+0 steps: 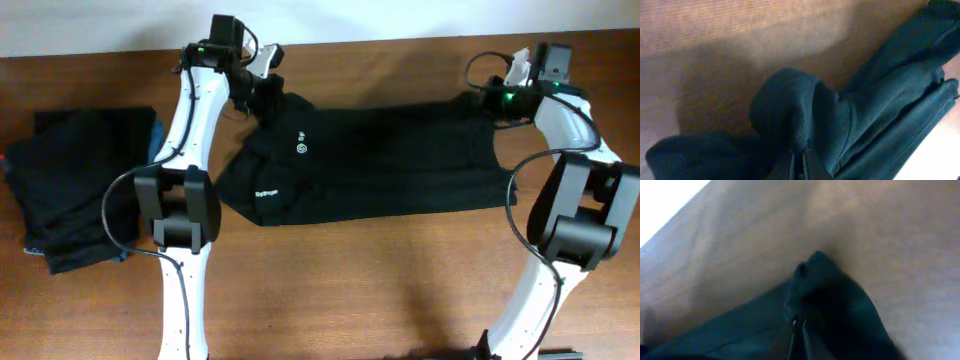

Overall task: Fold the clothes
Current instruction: 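Lift the top corners with both grippers and fold them toward the bottom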

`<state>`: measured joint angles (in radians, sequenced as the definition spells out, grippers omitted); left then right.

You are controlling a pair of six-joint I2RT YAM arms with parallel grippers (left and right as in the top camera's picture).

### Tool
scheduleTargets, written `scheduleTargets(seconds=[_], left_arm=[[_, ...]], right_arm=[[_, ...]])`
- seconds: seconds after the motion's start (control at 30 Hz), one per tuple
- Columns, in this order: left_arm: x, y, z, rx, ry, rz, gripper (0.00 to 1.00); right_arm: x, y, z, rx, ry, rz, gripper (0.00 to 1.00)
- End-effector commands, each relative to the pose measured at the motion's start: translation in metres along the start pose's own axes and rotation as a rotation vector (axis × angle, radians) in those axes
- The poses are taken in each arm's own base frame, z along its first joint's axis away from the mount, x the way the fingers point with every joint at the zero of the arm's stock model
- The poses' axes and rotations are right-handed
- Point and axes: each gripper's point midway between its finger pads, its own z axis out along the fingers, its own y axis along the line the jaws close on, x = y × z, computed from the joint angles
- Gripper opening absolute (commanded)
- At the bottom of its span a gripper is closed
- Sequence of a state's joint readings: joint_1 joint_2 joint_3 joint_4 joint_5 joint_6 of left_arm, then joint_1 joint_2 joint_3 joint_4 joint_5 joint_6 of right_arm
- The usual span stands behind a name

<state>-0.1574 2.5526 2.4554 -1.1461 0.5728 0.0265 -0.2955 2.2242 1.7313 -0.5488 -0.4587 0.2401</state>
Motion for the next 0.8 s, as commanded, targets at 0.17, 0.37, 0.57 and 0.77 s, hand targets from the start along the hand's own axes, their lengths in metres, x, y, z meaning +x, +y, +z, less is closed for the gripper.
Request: scheduleTargets(seconds=[0.17,0.37,0.57,0.77], left_arm=[[0.014,-0.009,-0.027,0.016,0.049,-0.018,0.0],[0.033,-0.011,-0.029,0.02,0.123,-0.066,0.01],[0.048,-0.014,-0.03,0.021,0.182,-0.081,0.01],[0.054,-0.011,-0.032,0.004,0.205,-0.092,0.01]], right_arm=[[0.013,-0.016,-0.023,0.034,0.063,0.079,0.09],[0.029,-0.018,-0.025,0.048,0.126,0.111,0.09],[0.042,-0.019,-0.027,0.059,0.177,0.134,0.09],[0.045,-0.019,-0.027,0.061,0.186,0.139,0.09]])
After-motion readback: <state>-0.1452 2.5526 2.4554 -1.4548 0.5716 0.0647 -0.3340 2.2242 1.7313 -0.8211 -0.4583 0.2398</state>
